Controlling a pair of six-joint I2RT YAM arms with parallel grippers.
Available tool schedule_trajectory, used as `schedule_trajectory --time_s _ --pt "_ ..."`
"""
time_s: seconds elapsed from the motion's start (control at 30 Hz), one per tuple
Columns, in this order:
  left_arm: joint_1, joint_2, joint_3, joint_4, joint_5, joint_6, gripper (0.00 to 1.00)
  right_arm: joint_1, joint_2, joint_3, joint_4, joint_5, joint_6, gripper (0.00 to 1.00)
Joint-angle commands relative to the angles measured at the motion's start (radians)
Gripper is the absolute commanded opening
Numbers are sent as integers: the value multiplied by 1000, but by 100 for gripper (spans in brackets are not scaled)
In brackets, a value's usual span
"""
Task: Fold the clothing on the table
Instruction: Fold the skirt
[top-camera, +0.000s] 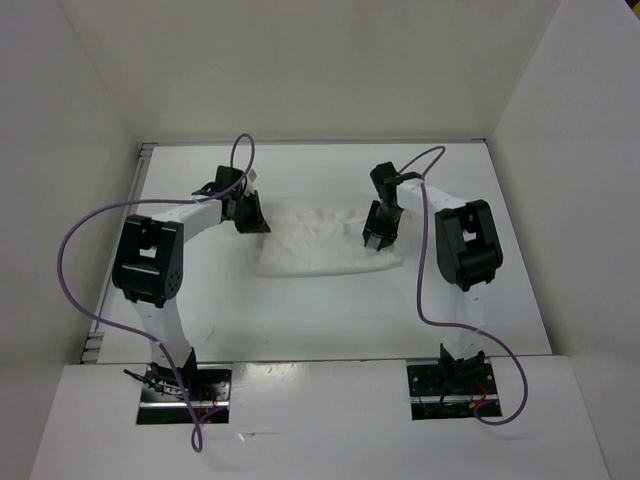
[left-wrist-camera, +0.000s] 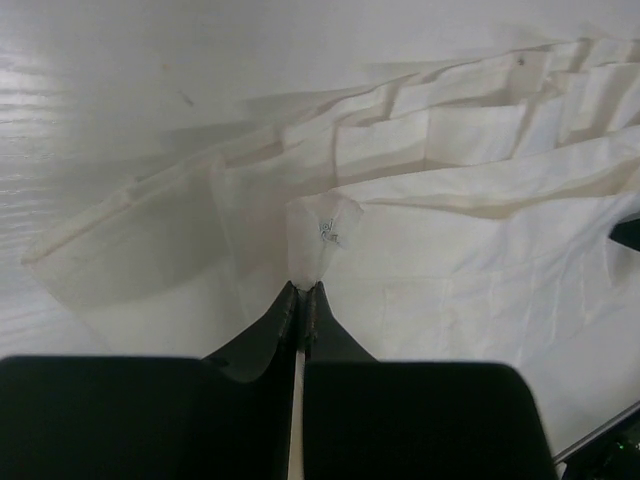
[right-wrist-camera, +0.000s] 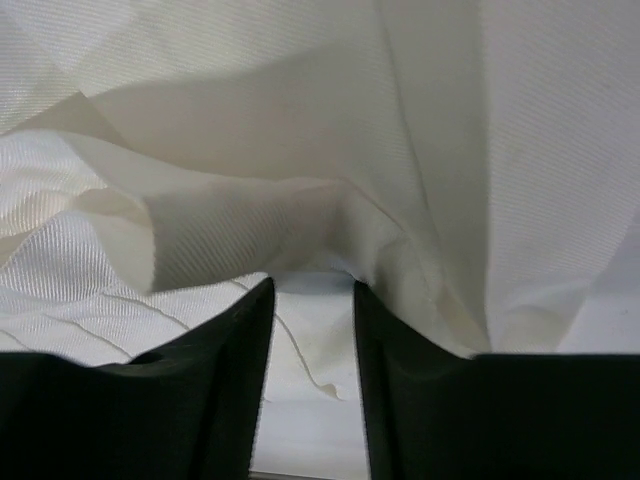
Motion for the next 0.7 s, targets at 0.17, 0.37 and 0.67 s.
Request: schedule_trajectory --time_s 0.17,0.37,0.67 --pt "11 68 10 -43 -115 -37 0 -63 -201 -20 22 77 -23 70" --pt "11 78 10 -43 -124 -37 0 -138 -198 -102 36 31 -78 73" --pt "11 69 10 -52 -142 -37 0 -267 -124 -235 244 -323 -110 90"
